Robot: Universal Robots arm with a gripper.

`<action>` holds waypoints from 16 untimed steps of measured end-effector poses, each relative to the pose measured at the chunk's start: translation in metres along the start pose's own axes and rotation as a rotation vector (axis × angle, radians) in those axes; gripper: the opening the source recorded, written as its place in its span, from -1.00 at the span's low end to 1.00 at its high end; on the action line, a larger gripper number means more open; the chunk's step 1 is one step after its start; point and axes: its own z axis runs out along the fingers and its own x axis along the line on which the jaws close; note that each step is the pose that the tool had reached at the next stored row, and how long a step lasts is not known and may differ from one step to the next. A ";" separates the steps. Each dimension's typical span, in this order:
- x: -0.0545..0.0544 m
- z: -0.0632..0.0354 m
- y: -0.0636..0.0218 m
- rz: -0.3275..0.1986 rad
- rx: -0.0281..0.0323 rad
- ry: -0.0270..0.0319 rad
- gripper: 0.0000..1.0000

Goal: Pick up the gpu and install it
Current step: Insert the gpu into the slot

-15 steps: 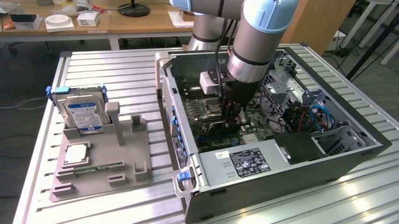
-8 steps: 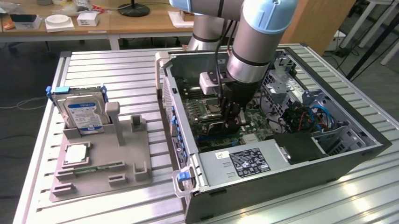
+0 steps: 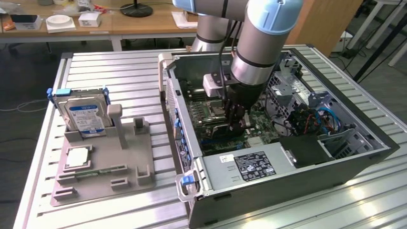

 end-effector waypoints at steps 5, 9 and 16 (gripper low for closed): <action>0.000 0.0001 0.0003 0.000 0.0000 0.0000 -0.48; 0.000 0.0001 0.0003 0.000 -0.0001 0.0001 -0.48; 0.000 0.0002 0.0002 0.000 0.0001 -0.0003 -0.34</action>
